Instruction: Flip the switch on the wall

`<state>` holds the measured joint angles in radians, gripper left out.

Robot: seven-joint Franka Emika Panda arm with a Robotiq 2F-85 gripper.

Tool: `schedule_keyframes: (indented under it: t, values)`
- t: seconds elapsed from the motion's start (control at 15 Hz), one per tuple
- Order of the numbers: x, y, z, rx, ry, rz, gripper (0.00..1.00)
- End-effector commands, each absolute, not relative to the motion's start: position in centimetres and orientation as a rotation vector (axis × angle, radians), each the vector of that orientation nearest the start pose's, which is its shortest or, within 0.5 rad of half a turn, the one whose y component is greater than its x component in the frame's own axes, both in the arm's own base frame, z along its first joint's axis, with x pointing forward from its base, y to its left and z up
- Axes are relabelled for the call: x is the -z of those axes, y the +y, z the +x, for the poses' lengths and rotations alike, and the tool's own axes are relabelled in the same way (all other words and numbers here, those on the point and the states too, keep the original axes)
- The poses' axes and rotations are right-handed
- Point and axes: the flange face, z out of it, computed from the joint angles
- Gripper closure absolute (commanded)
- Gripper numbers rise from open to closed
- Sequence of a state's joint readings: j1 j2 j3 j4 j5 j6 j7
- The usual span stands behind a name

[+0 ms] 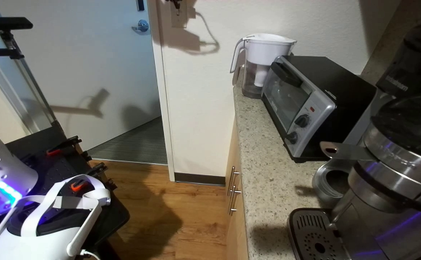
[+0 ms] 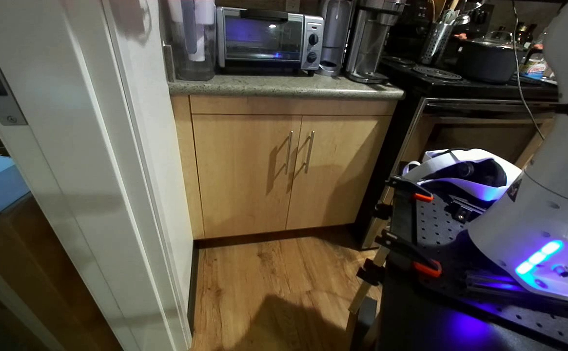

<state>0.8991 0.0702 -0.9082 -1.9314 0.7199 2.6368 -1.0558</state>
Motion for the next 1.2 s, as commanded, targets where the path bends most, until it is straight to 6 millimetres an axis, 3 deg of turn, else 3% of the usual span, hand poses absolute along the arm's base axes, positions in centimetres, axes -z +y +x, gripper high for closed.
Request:
schedule_keyframes:
  t: [0.0,0.53,1.13]
  values:
    - [-54.30,-0.56,61.07,1.187,-0.772,-2.667,1.00]
    - [-54.91,-0.13,61.44,1.219,-0.774,-2.639,1.00]
    - [-54.20,-0.17,61.73,1.241,-0.760,-2.604,1.00]
